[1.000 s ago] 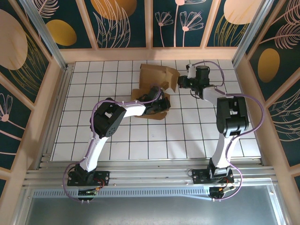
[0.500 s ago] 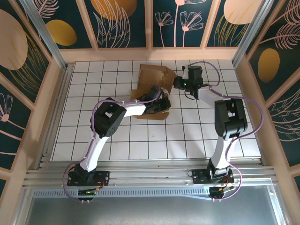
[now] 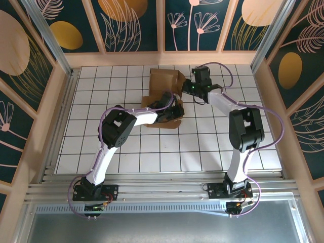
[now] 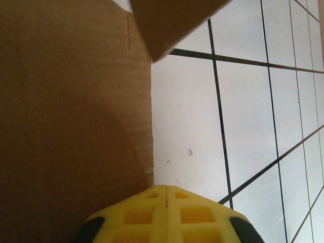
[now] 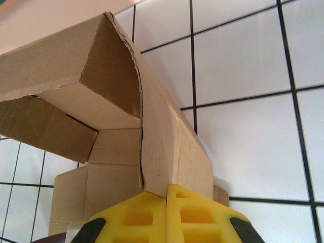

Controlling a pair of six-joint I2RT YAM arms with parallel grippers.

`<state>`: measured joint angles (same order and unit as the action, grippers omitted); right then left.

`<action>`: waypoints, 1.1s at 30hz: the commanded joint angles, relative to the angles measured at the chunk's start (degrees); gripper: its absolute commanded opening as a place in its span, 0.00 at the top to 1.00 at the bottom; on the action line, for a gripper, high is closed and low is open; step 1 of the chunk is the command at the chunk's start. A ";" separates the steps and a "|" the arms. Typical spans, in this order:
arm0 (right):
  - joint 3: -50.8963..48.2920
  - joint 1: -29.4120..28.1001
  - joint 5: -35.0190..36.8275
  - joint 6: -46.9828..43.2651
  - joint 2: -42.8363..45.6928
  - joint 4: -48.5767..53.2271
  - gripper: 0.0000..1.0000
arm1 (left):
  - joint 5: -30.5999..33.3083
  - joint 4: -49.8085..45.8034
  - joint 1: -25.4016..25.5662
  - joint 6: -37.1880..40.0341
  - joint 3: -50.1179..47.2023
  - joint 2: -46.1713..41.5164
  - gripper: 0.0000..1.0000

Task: Fold the paper box

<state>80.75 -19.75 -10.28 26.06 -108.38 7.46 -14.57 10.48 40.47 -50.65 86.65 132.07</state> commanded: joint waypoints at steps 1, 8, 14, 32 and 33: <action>1.81 -1.58 0.81 3.11 -0.65 3.05 1.00 | 0.24 -2.48 -0.61 0.98 0.61 2.49 1.00; -1.03 -2.58 2.92 2.13 -1.84 2.87 1.00 | -0.02 -1.55 -0.65 1.48 -0.09 1.79 1.00; -2.52 -3.27 7.67 0.41 -1.17 2.31 1.00 | -2.10 4.31 -0.65 2.61 -3.06 -1.15 0.80; -1.41 -4.29 15.19 -4.13 1.00 0.88 1.00 | -0.66 23.58 -0.66 11.76 -21.09 -22.81 0.28; -1.35 -4.28 15.28 -4.26 0.96 1.08 1.00 | 0.79 23.62 -0.66 12.20 -22.06 -24.74 0.28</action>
<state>78.98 -23.73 2.04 22.92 -108.88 7.53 -16.91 29.36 40.12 -41.65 66.52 112.77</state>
